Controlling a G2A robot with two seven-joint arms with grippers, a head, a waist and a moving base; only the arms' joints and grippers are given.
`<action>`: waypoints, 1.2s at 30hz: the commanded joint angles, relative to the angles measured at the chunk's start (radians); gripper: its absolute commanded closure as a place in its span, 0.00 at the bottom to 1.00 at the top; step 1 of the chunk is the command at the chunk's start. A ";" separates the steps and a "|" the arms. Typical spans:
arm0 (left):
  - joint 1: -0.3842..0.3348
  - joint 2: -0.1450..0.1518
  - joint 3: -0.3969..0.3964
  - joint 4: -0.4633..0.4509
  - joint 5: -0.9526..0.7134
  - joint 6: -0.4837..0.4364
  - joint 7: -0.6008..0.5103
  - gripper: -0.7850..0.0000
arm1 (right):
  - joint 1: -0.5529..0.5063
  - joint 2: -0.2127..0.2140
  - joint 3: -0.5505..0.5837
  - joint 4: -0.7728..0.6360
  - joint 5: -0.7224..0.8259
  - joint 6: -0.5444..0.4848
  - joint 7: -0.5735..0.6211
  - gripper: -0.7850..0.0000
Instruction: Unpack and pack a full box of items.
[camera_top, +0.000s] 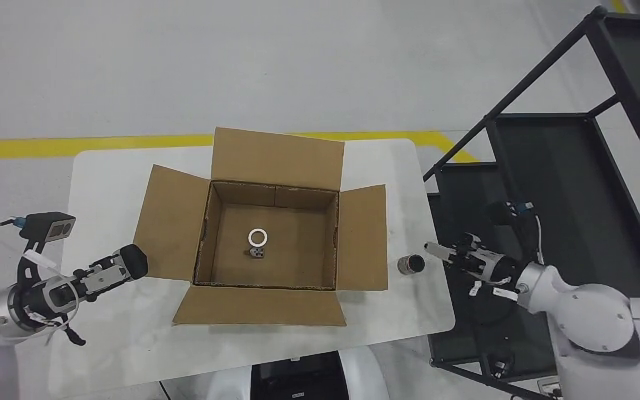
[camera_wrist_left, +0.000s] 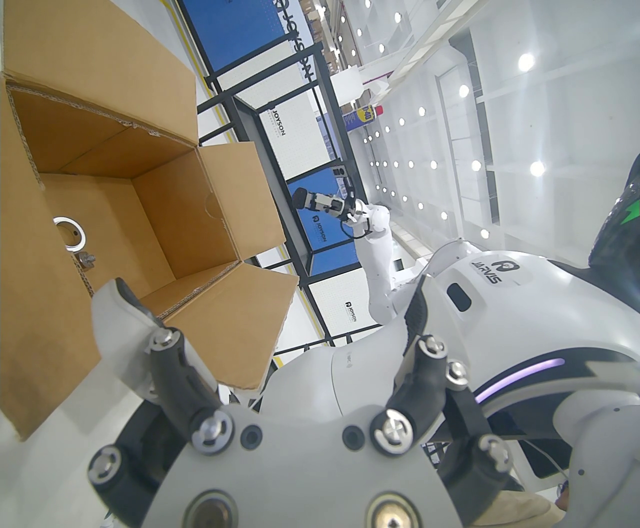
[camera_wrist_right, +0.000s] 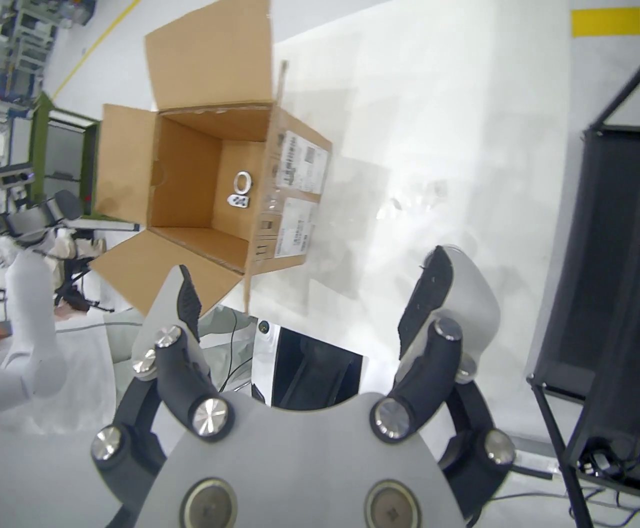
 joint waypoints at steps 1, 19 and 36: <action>0.000 0.000 0.000 0.000 0.000 0.000 0.000 0.00 | 0.026 0.004 -0.045 0.035 -0.077 0.039 -0.008 0.00; 0.000 0.000 0.000 0.000 0.000 0.000 0.000 0.00 | 0.184 0.014 -0.305 0.344 -0.373 0.206 -0.053 0.00; 0.000 0.000 0.000 0.000 0.000 0.000 0.000 0.00 | 0.302 0.006 -0.475 0.485 -0.458 0.292 -0.096 0.00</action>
